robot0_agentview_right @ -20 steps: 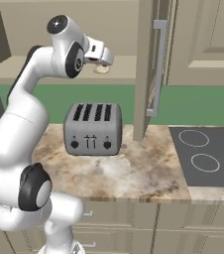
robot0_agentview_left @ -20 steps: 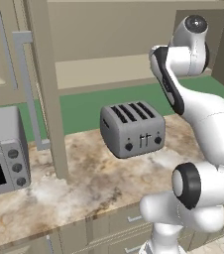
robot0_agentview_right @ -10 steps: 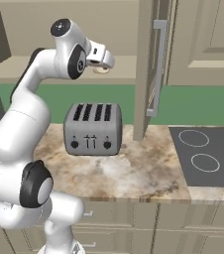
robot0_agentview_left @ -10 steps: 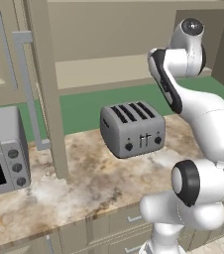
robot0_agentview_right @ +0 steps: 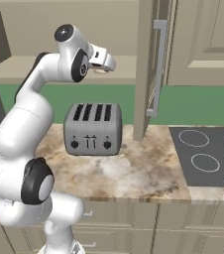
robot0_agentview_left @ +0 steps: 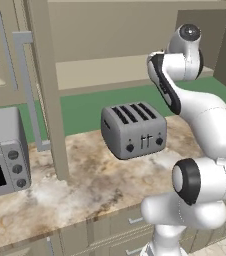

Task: Get the candle and the wine from the cabinet and move them to the dining counter.

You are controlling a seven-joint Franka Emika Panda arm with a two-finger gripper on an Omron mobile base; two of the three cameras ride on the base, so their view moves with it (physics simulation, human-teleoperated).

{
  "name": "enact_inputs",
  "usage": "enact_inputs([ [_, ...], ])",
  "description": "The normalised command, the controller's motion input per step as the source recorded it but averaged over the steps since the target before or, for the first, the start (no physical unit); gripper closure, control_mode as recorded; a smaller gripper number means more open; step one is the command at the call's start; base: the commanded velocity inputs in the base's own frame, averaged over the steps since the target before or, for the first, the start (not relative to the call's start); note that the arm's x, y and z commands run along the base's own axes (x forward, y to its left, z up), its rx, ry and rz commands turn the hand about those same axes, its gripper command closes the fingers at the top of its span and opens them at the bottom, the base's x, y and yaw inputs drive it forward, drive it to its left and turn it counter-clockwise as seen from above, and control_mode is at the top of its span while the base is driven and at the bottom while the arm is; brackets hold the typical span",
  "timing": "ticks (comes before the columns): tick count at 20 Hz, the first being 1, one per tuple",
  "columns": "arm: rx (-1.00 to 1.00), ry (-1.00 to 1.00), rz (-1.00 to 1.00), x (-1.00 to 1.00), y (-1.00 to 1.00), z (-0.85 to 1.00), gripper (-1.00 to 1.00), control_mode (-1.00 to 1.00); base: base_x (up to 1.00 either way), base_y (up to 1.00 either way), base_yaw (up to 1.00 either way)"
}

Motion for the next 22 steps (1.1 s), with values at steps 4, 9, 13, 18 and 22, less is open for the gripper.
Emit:
enact_inputs([
  [4,0.0,0.0,0.0,0.27,0.0,0.0,-1.0,-1.0,0.0,0.0,0.0],
  [9,0.0,0.0,0.0,0.31,0.0,0.0,-1.0,-1.0,0.0,0.0,0.0],
  [13,0.0,0.0,0.0,0.29,0.0,0.0,-1.0,-1.0,0.0,0.0,0.0],
  [18,0.0,0.0,0.0,0.26,0.0,0.0,-1.0,-1.0,0.0,0.0,0.0],
  [22,0.0,0.0,0.0,0.21,0.0,0.0,-1.0,-1.0,0.0,0.0,0.0],
])
